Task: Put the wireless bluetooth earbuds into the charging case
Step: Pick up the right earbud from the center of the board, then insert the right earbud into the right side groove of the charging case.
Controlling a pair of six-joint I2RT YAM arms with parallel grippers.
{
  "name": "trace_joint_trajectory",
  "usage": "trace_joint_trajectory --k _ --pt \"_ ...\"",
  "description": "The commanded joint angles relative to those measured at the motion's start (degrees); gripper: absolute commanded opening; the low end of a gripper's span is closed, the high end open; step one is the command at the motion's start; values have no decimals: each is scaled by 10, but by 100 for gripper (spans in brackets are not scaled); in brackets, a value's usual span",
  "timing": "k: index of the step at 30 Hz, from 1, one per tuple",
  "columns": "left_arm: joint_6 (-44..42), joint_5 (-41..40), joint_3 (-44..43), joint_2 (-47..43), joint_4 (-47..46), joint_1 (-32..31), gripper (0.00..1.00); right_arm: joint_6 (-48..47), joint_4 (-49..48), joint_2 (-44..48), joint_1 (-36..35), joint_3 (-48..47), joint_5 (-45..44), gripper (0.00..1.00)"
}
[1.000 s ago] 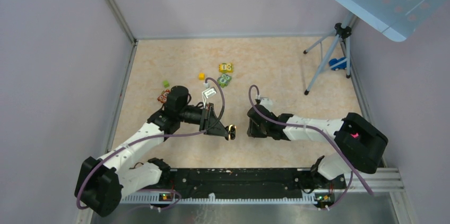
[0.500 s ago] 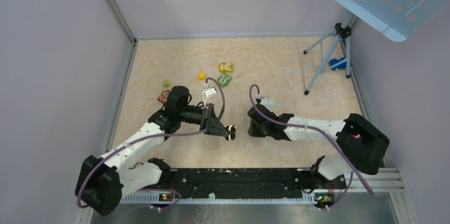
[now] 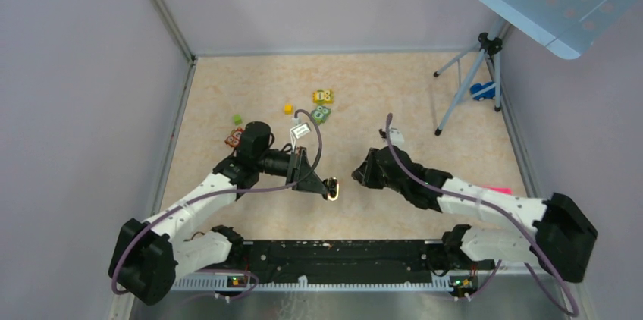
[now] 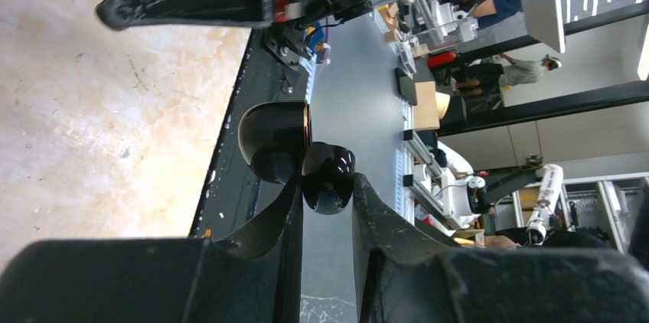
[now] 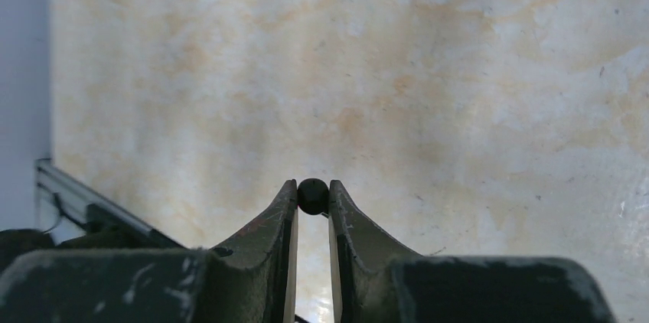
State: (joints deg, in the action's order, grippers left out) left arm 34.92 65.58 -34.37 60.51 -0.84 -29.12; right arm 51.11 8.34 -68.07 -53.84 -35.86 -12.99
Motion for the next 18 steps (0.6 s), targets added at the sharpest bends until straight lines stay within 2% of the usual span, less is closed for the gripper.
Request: trace_joint_trajectory --k 1,6,11,18 --pt "76 31 12 11 -116 7 0 -26 -125 120 0 30 6 14" --pt "142 15 32 28 -203 10 0 -49 -231 201 -1 81 13 14" --pt "209 2 44 51 -276 9 0 -50 -302 217 -1 95 37 13" --pt "218 -16 39 56 -271 11 0 -29 -399 189 -4 101 73 12"
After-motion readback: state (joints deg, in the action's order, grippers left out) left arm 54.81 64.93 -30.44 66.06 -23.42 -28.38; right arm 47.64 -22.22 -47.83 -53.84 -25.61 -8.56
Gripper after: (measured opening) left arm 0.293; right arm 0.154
